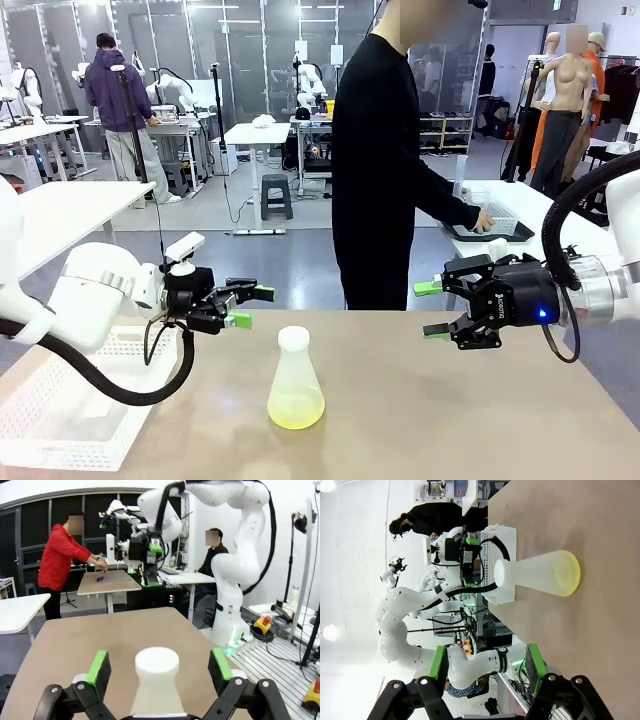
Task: Prepare the solutions needed for the experiment.
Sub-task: When the human places the Big flask in the center of the table, pick up the Big flask and place it in the left Organizing basket.
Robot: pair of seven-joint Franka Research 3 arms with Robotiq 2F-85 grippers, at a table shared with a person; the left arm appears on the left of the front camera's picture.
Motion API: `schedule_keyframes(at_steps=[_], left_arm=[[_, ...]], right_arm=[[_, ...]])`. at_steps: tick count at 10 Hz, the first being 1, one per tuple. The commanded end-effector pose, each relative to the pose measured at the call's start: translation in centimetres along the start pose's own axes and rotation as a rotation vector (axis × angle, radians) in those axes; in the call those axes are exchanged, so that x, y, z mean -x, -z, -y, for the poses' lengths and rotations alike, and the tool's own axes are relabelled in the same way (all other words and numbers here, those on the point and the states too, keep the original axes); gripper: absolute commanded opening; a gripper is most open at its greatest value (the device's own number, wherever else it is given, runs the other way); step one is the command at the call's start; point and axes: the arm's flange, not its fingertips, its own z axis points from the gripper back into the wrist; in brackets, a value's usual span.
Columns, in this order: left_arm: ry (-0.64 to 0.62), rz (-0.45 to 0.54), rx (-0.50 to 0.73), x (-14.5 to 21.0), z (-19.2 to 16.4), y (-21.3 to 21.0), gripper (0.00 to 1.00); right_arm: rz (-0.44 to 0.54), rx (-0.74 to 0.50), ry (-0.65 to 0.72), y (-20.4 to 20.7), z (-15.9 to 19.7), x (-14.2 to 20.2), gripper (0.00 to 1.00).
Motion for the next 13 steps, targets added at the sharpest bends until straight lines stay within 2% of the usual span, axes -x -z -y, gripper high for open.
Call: schedule_keyframes(at_steps=[1, 4, 10, 12, 13], left_arm=[[0.027, -0.044, 0.029, 0.9, -1.0, -0.2, 1.0], [0.018, -0.068, 0.013, 2.5, -2.3, 0.8, 1.0], [-0.032, -0.118, 0.089, 4.2, -2.4, 2.4, 1.0], [-0.093, -0.066, 0.104, 3.8, -2.7, 2.9, 1.0], [-0.026, -0.092, 0.078, 4.4, -1.7, 2.5, 1.0]], right_arm=[[0.003, -0.002, -0.008, 0.1, 0.1, 0.0, 0.78], [0.003, -0.002, -0.008, 0.1, 0.1, 0.0, 0.78], [0.003, -0.002, -0.008, 0.1, 0.1, 0.0, 0.78], [0.003, -0.002, -0.008, 0.1, 0.1, 0.0, 0.78], [0.003, -0.002, -0.008, 0.1, 0.1, 0.0, 0.78]])
